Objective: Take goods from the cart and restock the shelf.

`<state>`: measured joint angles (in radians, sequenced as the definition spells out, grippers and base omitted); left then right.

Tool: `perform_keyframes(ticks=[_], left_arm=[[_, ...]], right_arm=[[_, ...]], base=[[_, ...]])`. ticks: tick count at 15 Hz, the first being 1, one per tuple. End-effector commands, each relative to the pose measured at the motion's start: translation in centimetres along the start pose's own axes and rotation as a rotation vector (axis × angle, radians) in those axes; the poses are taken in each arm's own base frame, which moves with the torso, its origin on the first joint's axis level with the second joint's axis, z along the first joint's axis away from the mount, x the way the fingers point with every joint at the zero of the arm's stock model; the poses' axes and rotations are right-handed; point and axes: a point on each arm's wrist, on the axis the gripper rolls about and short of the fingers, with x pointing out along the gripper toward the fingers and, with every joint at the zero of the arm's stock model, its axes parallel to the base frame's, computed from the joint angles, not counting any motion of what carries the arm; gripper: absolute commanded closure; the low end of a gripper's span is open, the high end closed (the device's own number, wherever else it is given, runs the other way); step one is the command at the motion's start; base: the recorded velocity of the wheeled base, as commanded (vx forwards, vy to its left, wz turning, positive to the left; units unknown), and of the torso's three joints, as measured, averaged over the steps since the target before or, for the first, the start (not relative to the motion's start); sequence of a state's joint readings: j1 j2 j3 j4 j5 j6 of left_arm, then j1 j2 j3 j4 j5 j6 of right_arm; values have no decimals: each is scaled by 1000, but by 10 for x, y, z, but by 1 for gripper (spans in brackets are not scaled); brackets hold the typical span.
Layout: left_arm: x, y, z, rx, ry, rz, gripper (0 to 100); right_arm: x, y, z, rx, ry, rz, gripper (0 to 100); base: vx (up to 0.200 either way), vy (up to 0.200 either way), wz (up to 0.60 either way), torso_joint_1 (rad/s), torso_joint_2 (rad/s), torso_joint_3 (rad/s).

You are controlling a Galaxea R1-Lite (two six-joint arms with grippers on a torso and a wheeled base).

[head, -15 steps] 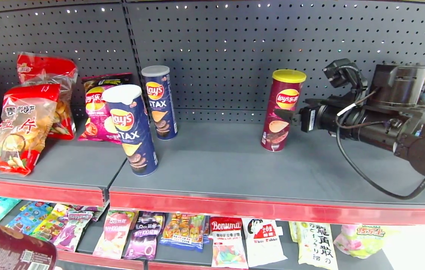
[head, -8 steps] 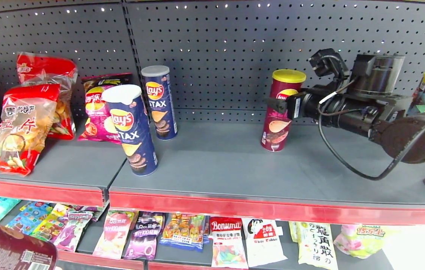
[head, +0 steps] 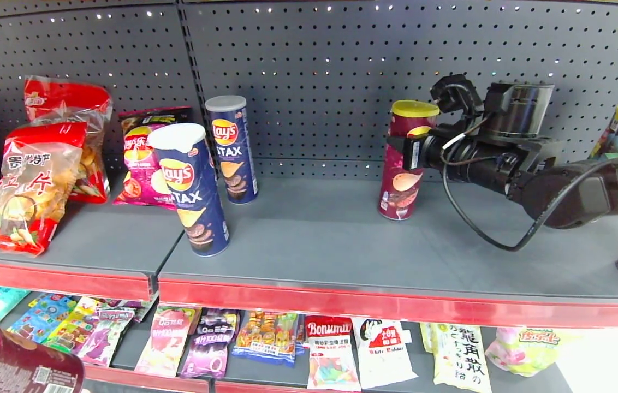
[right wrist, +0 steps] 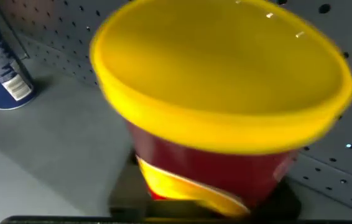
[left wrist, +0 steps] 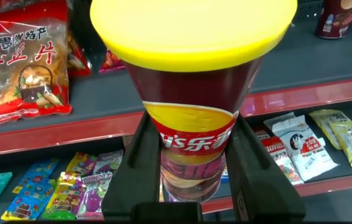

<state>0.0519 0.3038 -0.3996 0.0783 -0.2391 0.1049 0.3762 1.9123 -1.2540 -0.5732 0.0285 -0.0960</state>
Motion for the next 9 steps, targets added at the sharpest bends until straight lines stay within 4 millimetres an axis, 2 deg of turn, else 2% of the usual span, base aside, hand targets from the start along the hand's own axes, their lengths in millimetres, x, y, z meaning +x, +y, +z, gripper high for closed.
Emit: perform_keyframes(ticks=[1, 5, 8, 9], left_arm=[[0, 0, 0, -1, 2, 0, 100], [0, 0, 1, 0, 0, 8, 100], [0, 1, 2, 2, -1, 13, 100], [0, 1, 2, 2, -1, 13, 100]], right_arm=[[-17, 11, 7, -4, -1, -1, 100], [-73, 40, 17, -8, 4, -157, 100], [-96, 43, 34, 6, -51, -171, 100], [-100, 43, 31, 5, -45, -174, 100]], base=[[0, 0, 0, 0, 0, 0], [0, 0, 0, 0, 0, 0], [0, 0, 0, 0, 0, 0], [0, 0, 0, 0, 0, 0]])
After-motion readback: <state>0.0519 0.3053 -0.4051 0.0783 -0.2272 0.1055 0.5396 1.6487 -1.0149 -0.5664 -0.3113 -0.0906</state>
